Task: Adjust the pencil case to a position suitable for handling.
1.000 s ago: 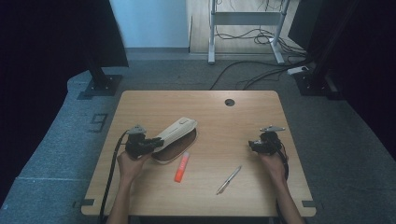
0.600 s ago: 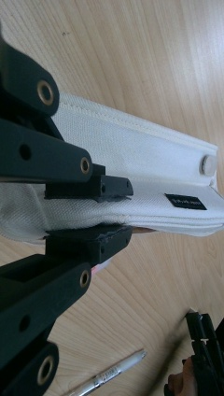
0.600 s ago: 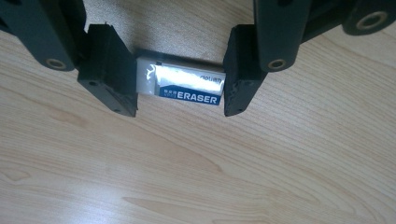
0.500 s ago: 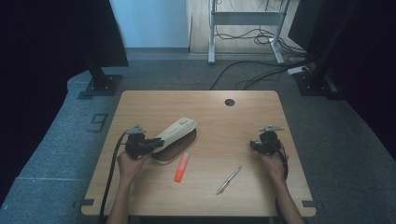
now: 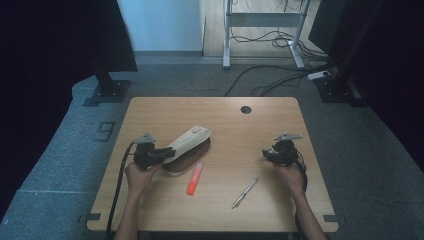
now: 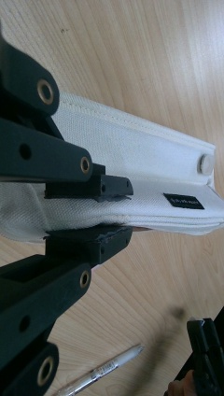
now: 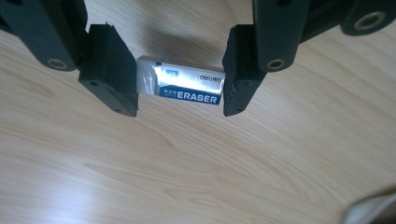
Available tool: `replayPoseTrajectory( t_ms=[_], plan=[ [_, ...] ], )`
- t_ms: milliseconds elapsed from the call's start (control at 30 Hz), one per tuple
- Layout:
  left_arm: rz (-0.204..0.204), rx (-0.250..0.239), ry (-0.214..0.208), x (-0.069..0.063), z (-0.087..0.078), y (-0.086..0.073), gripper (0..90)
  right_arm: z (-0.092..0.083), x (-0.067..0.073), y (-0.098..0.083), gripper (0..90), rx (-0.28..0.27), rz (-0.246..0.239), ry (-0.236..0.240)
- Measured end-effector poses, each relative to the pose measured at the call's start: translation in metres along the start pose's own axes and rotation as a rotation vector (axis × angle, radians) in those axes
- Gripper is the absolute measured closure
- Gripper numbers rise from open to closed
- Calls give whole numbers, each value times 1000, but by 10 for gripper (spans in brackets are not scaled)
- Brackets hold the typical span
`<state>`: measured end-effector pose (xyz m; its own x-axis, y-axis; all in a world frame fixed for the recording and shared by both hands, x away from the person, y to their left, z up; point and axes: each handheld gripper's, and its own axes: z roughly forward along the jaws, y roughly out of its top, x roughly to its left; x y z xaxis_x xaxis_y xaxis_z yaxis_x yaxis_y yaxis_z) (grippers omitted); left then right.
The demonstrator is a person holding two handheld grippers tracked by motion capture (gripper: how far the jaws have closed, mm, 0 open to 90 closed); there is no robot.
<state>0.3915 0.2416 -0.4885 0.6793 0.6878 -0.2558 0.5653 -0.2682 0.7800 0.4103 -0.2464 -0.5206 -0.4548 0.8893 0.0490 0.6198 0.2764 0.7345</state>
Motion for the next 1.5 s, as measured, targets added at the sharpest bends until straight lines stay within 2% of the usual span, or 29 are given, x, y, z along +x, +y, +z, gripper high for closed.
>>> replayPoseTrajectory(
  t_ms=[467, 700, 900, 1200, 1500],
  plan=[
    [-12, -6, -9, 2, 0, 0, 762, 4, 30, 23, 464, -26, -56, 103],
    [-16, -9, -9, 2, 0, 0, 760, 11, 41, 28, 464, -25, -75, 126],
    [-13, -11, -1, 1, 0, 0, 760, 17, 54, 35, 464, -24, -101, 143],
    [-14, -15, -10, 1, -1, 0, 760, 31, 75, 47, 464, -15, -147, 169],
    [-13, -14, -12, 1, -1, 0, 760, 45, 94, 56, 464, -10, -171, 197]
  ],
)
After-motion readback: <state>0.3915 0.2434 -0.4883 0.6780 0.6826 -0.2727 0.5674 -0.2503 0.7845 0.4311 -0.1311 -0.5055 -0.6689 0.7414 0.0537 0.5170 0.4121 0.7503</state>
